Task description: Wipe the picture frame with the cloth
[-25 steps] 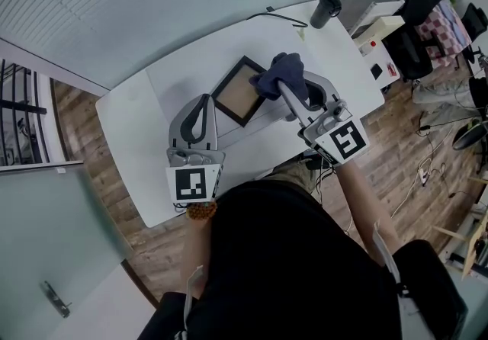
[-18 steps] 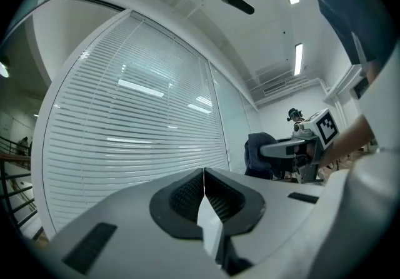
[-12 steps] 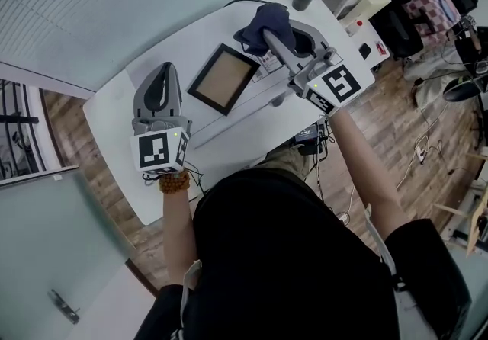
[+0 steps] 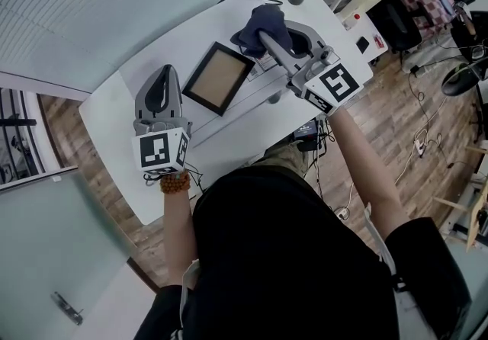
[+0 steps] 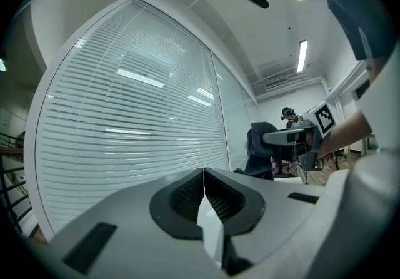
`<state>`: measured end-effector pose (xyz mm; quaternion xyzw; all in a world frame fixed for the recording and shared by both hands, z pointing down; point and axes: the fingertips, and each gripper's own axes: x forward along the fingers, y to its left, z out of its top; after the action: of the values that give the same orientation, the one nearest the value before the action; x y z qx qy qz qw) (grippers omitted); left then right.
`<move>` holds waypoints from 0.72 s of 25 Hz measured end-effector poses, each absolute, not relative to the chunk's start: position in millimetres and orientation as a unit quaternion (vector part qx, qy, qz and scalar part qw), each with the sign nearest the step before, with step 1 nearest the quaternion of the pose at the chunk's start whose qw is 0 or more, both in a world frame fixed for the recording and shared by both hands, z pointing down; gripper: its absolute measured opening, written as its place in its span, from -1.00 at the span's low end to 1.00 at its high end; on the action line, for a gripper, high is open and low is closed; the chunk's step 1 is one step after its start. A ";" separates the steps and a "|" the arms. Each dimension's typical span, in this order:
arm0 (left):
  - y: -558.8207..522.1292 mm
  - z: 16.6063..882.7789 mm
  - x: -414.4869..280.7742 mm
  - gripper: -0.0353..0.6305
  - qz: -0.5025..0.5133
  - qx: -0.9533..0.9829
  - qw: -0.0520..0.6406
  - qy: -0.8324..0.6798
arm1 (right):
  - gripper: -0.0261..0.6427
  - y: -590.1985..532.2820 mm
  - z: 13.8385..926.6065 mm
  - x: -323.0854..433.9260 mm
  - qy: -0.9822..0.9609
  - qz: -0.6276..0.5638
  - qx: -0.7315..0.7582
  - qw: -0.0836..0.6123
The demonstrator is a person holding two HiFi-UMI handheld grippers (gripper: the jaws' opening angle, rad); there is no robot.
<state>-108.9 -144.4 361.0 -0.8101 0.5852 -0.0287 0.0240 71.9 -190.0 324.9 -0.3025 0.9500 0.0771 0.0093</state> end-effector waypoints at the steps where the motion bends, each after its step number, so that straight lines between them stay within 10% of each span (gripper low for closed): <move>1: -145.4 361.3 -108.2 -0.87 -0.029 -0.811 0.023 0.584 | -0.80 -189.9 326.1 70.4 0.950 0.078 -0.301 0.007; 18: -146.1 367.7 -112.8 -0.87 -0.025 -0.811 0.013 0.584 | -0.80 -198.2 348.4 52.0 0.953 0.055 -0.299 -0.002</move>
<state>-112.8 -146.1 367.7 -0.8115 0.5837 -0.0252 0.0127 52.0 -198.2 348.4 -0.2986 0.9528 0.0553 -0.0024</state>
